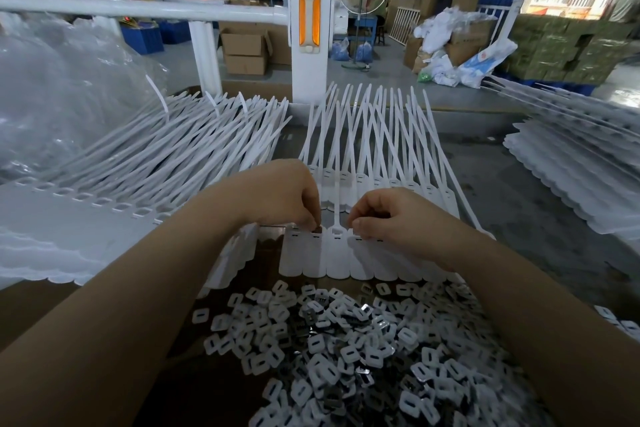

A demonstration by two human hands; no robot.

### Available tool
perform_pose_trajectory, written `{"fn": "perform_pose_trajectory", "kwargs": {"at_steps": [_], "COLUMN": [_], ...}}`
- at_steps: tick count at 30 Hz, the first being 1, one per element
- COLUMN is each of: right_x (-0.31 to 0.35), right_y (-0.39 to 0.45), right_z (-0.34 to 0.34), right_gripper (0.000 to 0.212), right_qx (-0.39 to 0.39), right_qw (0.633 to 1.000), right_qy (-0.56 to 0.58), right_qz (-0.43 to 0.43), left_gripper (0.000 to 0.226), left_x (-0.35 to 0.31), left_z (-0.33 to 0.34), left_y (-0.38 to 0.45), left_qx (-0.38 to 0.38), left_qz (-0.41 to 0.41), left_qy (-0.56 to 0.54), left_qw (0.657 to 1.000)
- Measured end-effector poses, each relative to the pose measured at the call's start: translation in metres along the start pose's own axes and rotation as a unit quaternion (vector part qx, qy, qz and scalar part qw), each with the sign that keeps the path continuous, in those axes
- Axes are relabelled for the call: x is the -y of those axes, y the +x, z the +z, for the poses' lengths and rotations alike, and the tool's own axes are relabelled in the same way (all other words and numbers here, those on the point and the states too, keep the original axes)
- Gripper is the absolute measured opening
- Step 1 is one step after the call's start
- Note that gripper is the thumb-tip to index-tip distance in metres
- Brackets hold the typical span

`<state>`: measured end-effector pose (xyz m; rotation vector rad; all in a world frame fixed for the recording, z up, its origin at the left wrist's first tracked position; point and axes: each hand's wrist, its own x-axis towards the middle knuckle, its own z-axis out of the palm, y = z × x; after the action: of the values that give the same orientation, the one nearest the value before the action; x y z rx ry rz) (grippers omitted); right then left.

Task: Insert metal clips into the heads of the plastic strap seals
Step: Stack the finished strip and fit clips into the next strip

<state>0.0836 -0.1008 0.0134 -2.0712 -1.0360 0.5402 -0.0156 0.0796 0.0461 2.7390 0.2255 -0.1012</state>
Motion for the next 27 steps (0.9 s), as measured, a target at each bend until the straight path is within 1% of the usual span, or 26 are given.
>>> {"fn": "perform_pose_trajectory", "kwargs": {"at_steps": [4, 7, 11, 12, 15, 17, 21, 23, 27], "right_x": [0.0, 0.0, 0.001, 0.001, 0.0, 0.0, -0.002, -0.001, -0.001], "right_y": [0.0, 0.0, 0.0, 0.0, 0.001, 0.002, 0.001, 0.0, 0.0], "right_z": [0.0, -0.001, -0.002, -0.002, -0.003, -0.003, -0.006, -0.006, -0.007], "right_gripper": [0.007, 0.007, 0.008, 0.008, 0.007, 0.007, 0.01, 0.014, 0.016], "right_qx": [0.0, 0.001, 0.004, 0.003, 0.002, 0.002, -0.001, -0.001, 0.0], "right_qw": [1.0, 1.0, 1.0, 1.0, 1.0, 1.0, 0.999, 0.999, 0.999], "right_qy": [-0.007, -0.007, -0.018, -0.018, -0.005, 0.0, 0.031, 0.042, 0.046], "right_qz": [0.0, 0.0, -0.004, -0.004, 0.0, 0.004, 0.012, 0.014, 0.014], "left_gripper": [0.015, 0.016, 0.017, 0.016, 0.012, 0.008, 0.011, 0.012, 0.014], "left_x": [0.007, 0.009, 0.004, 0.002, -0.009, -0.022, -0.048, -0.053, -0.052], "left_z": [-0.007, -0.008, -0.01, -0.011, -0.012, -0.01, 0.011, 0.02, 0.028], "left_y": [-0.002, -0.003, -0.003, -0.003, -0.005, -0.008, -0.011, -0.01, -0.008], "left_qx": [0.017, 0.018, 0.052, 0.046, -0.006, -0.014, 0.056, 0.071, 0.075], "left_qz": [0.033, 0.04, 0.046, 0.05, 0.073, 0.101, 0.194, 0.209, 0.212], "left_qy": [-0.019, -0.029, 0.011, 0.019, 0.016, 0.006, -0.025, -0.039, -0.059], "left_qw": [0.999, 0.999, 0.998, 0.998, 0.997, 0.995, 0.979, 0.975, 0.973]}}
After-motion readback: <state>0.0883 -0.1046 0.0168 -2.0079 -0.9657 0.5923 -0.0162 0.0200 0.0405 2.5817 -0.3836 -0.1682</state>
